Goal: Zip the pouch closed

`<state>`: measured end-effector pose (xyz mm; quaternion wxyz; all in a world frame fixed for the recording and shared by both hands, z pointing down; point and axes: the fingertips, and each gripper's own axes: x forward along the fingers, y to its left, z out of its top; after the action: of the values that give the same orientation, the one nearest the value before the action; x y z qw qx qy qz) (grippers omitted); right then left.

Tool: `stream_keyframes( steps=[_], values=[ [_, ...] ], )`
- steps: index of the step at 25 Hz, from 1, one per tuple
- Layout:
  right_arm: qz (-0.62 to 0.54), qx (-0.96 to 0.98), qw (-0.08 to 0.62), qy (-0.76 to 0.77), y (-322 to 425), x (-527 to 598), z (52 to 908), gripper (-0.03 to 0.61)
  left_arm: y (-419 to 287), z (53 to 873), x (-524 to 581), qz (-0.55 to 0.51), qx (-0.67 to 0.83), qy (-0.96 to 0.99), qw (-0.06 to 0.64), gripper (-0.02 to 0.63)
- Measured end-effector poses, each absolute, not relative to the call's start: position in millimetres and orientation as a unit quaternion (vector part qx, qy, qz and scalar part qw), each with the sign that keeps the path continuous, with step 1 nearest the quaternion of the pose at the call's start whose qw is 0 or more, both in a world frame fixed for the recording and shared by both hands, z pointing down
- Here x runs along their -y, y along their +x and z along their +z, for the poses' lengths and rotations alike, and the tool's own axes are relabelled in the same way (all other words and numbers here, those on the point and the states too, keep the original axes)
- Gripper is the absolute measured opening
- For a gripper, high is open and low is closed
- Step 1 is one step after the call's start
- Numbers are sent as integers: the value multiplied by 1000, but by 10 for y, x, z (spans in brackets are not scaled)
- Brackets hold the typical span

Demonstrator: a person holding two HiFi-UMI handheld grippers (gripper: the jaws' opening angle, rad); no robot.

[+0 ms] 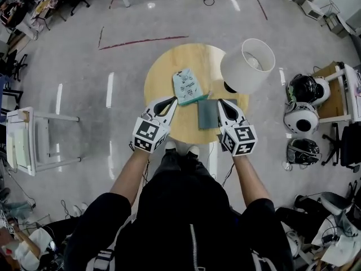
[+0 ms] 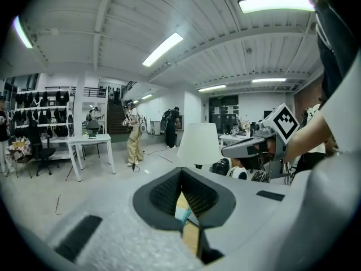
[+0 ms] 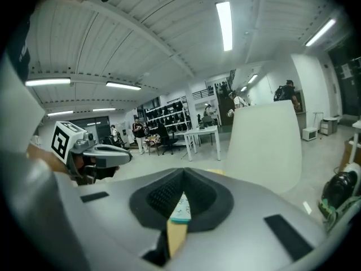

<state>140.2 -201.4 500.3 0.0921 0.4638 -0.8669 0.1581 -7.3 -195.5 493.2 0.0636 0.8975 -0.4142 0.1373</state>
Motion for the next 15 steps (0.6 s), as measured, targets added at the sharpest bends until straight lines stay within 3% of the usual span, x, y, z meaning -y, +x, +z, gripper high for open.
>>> stream_keyframes(
  steps=[15],
  values=[
    [207, 837, 147, 484, 1508, 2275, 5773, 5, -9, 5594, 2159, 175, 380, 900, 124, 6]
  ],
)
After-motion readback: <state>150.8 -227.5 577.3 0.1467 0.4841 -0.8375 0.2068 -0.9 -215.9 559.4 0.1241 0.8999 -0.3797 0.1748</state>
